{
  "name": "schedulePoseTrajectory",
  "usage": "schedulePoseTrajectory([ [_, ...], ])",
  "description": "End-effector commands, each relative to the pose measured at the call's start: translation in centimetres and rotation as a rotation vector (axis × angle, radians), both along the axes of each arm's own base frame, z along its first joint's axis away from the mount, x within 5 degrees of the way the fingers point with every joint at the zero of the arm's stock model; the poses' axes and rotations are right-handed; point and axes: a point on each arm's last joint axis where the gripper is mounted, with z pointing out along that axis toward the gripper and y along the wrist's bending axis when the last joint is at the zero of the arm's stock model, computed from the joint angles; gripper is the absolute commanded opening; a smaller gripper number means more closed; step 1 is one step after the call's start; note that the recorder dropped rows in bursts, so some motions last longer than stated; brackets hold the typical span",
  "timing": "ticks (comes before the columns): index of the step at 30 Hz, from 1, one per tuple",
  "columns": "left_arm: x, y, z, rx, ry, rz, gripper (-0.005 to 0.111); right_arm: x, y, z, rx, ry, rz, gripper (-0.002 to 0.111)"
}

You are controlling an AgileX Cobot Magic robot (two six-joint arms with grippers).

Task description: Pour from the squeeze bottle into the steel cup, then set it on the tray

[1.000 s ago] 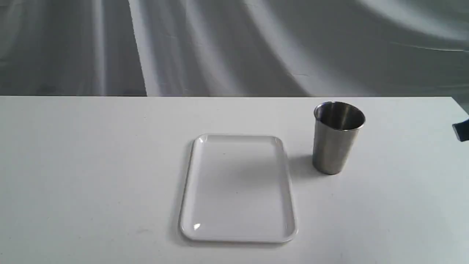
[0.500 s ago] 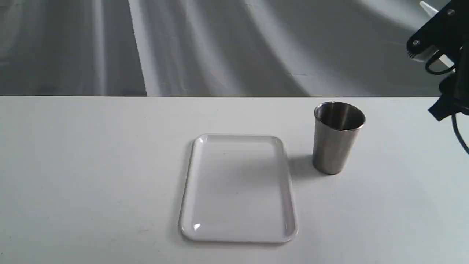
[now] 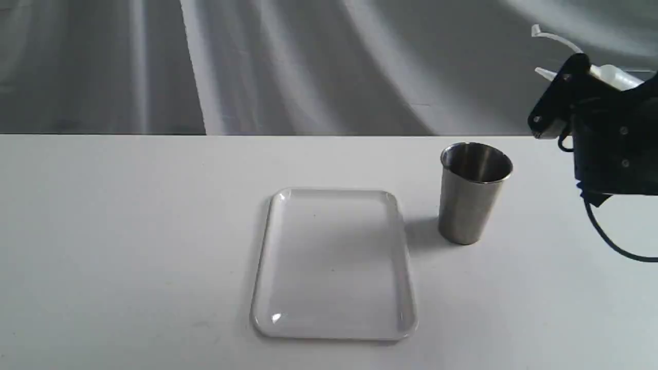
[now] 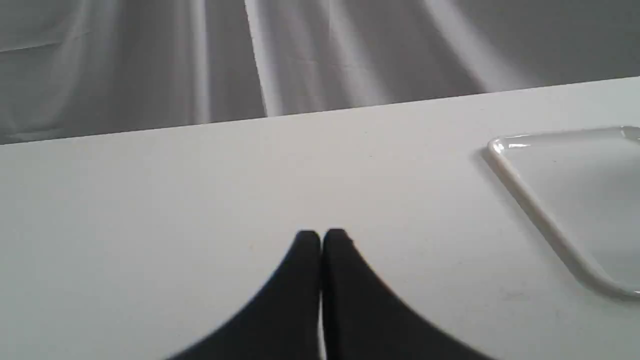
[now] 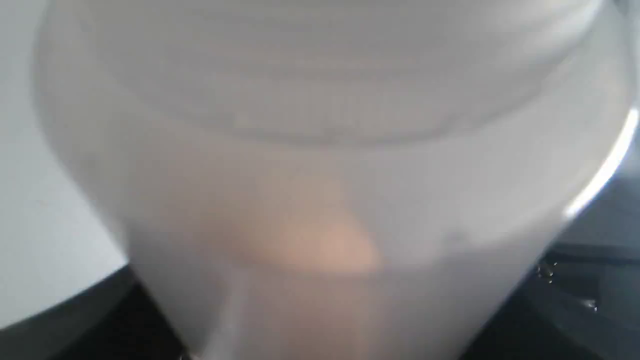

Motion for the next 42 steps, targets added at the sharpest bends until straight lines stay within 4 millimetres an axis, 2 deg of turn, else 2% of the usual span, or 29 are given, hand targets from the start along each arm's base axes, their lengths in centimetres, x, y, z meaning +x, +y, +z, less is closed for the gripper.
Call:
schedulePoseTrajectory([
  [1,0.0,0.0,-0.1,-0.005,-0.005,-0.005,0.0,0.7,0.5,0.2,-0.092,-0.003,0.035,0.016],
  [8,0.0,0.0,-0.1,-0.005,-0.005,-0.005,0.0,1.3,0.7,-1.2,-0.179,0.056,0.05,0.016],
  [16,0.0,0.0,-0.1,-0.003,-0.005,-0.006,0.0,3.1,1.0,-0.7,-0.202,0.019,0.023,0.016],
  [23,0.0,0.0,-0.1,-0.003,-0.005,-0.006,0.0,3.3,1.0,-1.2,-0.237,0.077,0.036,0.016],
  [42,0.0,0.0,-0.1,-0.003,-0.005,-0.006,0.0,3.2,1.4,-1.2,-0.242,0.076,0.039,0.016],
])
